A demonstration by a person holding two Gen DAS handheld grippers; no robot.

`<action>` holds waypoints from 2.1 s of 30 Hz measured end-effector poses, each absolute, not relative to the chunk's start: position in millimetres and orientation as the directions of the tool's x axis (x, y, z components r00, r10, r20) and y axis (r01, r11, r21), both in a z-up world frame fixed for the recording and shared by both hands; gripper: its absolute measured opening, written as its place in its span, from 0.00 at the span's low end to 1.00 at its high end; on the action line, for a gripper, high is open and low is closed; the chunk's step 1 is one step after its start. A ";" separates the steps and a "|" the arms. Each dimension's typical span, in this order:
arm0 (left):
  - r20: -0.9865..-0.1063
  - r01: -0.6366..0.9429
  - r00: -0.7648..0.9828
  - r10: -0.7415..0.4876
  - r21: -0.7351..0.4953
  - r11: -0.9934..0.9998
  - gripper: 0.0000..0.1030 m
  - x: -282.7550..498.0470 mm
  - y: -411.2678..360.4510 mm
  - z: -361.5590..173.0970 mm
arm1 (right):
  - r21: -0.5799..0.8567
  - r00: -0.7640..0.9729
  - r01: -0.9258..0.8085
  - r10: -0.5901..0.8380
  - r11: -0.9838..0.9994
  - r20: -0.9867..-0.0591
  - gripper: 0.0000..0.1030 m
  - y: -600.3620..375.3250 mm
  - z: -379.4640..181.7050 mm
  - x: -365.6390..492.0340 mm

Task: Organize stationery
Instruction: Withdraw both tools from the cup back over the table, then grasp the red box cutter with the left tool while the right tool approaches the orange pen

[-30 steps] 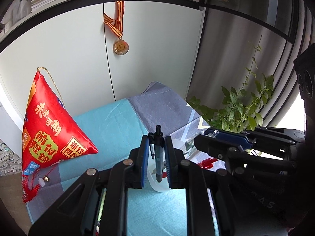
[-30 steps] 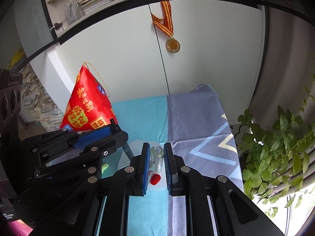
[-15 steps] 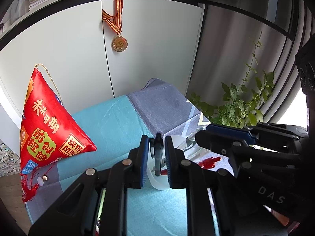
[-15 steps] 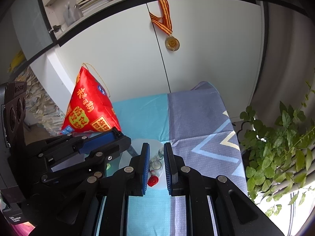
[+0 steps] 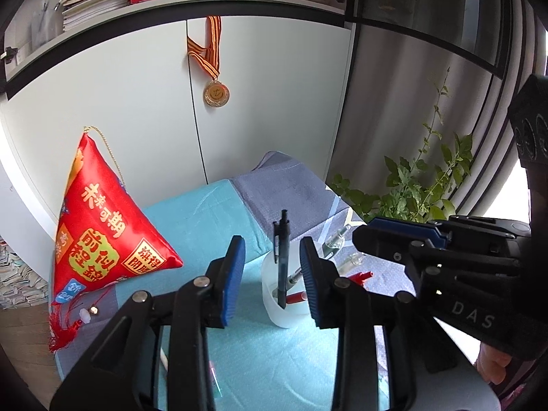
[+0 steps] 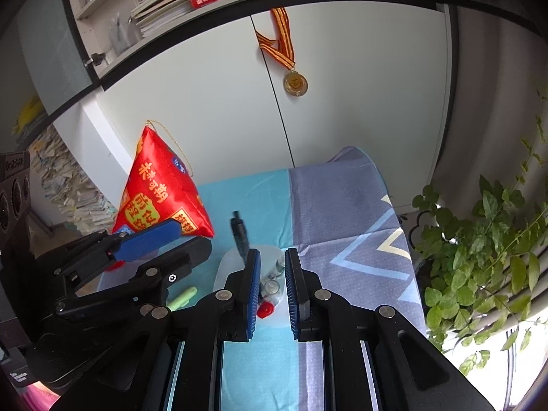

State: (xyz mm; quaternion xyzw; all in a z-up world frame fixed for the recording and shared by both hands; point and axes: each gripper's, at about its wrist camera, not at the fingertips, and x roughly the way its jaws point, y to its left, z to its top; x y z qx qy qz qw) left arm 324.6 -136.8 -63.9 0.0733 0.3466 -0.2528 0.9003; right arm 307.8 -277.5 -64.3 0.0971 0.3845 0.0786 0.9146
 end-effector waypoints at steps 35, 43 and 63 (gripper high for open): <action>-0.553 0.339 0.773 -0.312 -0.057 0.939 0.41 210.0 -17.8 -16.0 | 0.114 0.748 -0.211 0.236 0.971 -0.621 0.15 -199.3 -3.1 190.8; -0.583 0.315 0.758 -0.292 -0.065 0.947 0.43 202.6 -2.5 -39.1 | 0.112 0.722 -0.225 0.242 0.968 -0.648 0.15 -187.0 -13.5 187.4; -0.788 0.366 0.534 -0.306 -0.111 0.924 0.43 211.4 -1.8 -159.6 | 0.142 0.420 -0.251 0.240 0.957 -0.875 0.15 -136.6 -128.8 225.8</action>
